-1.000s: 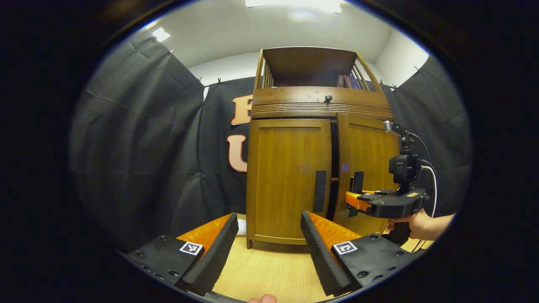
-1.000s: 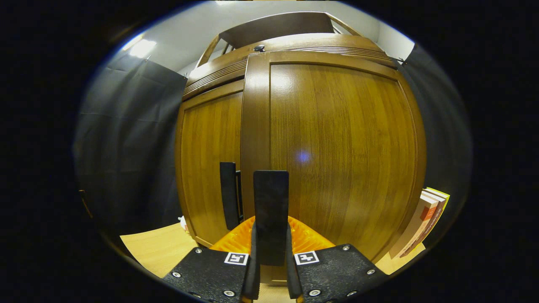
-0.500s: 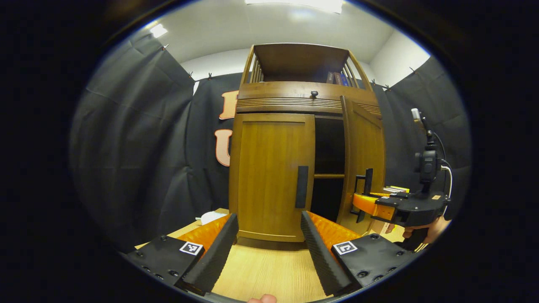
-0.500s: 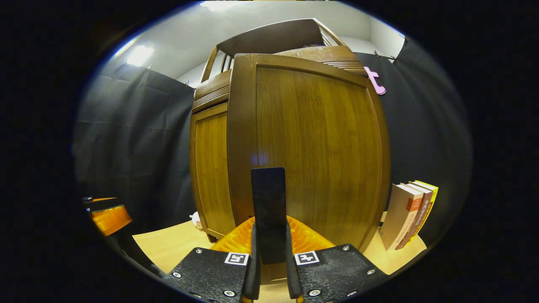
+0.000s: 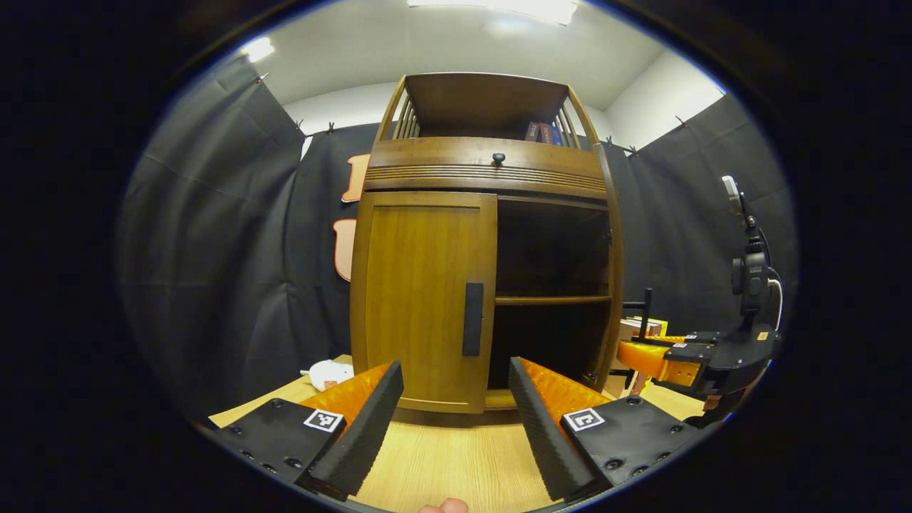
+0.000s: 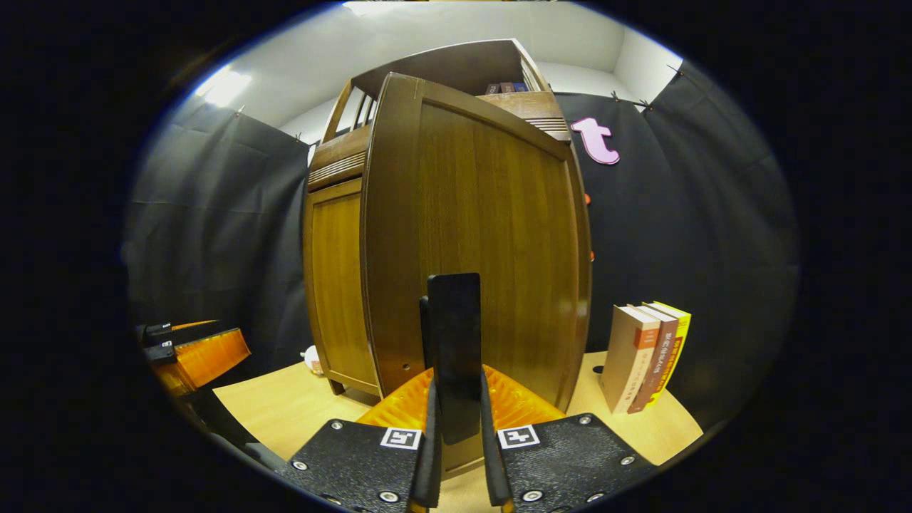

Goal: Open the right door of the double-door shoe cabinet with the right hand, and open the left door with the left hand.

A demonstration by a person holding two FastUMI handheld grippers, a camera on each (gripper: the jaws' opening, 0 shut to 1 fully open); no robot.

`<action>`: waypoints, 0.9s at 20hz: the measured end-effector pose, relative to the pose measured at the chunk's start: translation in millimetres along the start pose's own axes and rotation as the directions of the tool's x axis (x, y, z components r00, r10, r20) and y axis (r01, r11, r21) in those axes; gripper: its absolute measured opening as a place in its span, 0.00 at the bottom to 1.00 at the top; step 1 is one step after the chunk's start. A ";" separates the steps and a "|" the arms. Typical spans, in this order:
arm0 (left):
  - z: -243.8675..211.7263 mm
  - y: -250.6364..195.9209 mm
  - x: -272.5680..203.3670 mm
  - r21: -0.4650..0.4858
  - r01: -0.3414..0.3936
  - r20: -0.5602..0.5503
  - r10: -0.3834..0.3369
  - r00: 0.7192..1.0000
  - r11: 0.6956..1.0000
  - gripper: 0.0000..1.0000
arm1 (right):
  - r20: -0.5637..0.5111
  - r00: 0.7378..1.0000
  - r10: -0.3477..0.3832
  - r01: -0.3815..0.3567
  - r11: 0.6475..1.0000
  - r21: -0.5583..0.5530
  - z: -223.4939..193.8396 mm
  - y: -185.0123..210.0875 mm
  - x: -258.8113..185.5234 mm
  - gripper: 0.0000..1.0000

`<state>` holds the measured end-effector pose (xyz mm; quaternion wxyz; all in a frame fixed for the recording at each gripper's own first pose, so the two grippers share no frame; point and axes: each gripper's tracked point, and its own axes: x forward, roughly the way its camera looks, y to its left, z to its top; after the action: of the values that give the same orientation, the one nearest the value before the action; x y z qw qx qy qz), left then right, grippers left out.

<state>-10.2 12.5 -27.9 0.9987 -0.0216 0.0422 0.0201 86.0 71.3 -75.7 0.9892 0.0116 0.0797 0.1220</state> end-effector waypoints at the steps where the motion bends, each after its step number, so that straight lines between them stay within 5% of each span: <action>1: 1.1 -2.3 0.7 0.000 0.004 -0.002 -0.004 1.000 1.000 0.98 | -0.009 1.000 -0.017 0.017 1.000 0.000 -0.6 -8.1 -6.8 0.29; 9: 5.6 -17.0 -1.6 0.017 0.051 0.007 -0.051 0.999 0.999 0.94 | -0.029 0.976 -0.214 0.213 0.977 -0.026 -2.2 -88.7 -55.7 0.12; 12: 6.4 -22.6 -3.4 0.018 0.067 0.011 -0.067 0.998 0.998 0.99 | -0.033 0.964 -0.265 0.265 0.964 -0.024 -1.6 -121.7 -67.8 0.06; 13: 6.9 -23.9 -3.5 0.018 0.071 0.012 -0.071 0.997 0.997 0.99 | -0.036 0.964 -0.262 0.261 0.965 -0.016 -1.3 -128.8 -67.5 0.10; 14: 6.1 -25.1 -4.4 0.018 0.074 0.012 -0.074 0.997 0.997 0.99 | -0.040 0.967 -0.252 0.252 0.968 0.004 -1.5 -134.1 -69.6 0.02; 18: 4.4 -23.6 -3.6 0.011 0.067 0.011 -0.067 0.998 0.998 0.99 | -0.039 0.980 -0.195 0.196 0.980 0.027 1.4 -147.4 -73.6 0.01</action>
<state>-12.4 -11.0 -22.2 0.9991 -0.0175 0.0357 -0.0137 51.0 -89.6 -69.2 0.9945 0.0165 0.1005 0.0233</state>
